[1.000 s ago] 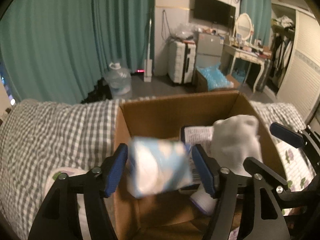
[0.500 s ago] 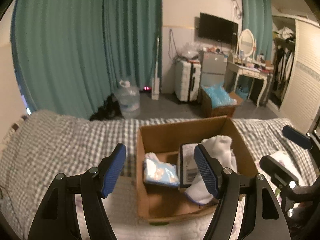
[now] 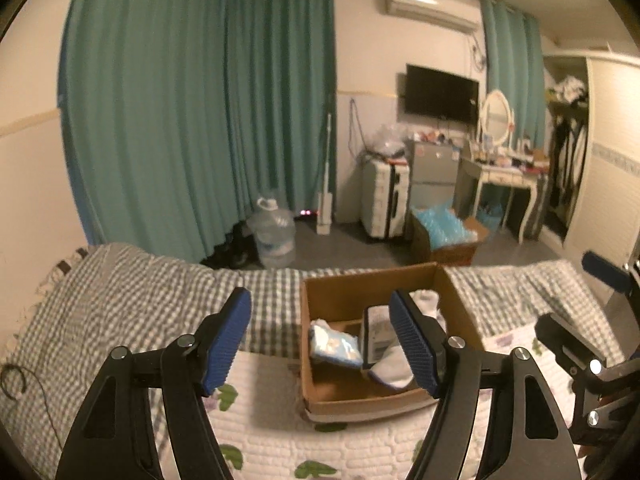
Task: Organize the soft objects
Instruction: 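Withdraw both tools and move them down to the white plush toy pieces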
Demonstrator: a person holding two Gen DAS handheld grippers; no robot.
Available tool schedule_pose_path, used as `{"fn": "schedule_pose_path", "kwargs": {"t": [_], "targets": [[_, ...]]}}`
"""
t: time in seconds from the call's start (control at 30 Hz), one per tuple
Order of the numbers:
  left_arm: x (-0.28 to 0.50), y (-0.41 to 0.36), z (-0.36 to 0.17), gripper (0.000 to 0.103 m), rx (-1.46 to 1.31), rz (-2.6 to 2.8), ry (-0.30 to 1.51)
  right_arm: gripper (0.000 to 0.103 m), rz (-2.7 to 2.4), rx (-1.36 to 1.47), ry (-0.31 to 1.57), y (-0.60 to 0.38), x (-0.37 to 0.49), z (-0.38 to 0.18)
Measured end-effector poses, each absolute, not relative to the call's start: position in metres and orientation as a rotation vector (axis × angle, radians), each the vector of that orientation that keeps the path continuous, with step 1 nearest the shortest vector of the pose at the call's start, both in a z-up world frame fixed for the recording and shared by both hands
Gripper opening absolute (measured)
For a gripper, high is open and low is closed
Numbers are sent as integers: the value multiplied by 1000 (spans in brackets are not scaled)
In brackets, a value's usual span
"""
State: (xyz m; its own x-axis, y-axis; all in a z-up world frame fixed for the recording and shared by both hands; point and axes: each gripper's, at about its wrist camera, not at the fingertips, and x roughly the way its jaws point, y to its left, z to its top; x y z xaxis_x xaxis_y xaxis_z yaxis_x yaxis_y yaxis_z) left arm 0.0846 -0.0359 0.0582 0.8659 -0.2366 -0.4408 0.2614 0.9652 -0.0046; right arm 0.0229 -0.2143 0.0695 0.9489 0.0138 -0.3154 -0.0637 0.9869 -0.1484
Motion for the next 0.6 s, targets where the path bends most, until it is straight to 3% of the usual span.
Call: {"fn": "schedule_pose_path", "kwargs": {"t": [0.07, 0.43, 0.6], "targets": [[78, -31, 62, 91, 34, -243, 443, 103, 38, -155, 302, -215, 15, 74], [50, -32, 59, 91, 86, -207, 384, 103, 73, -132, 249, -219, -16, 77], [57, -36, 41, 91, 84, -247, 478, 103, 75, -122, 291, -219, -17, 63]]}}
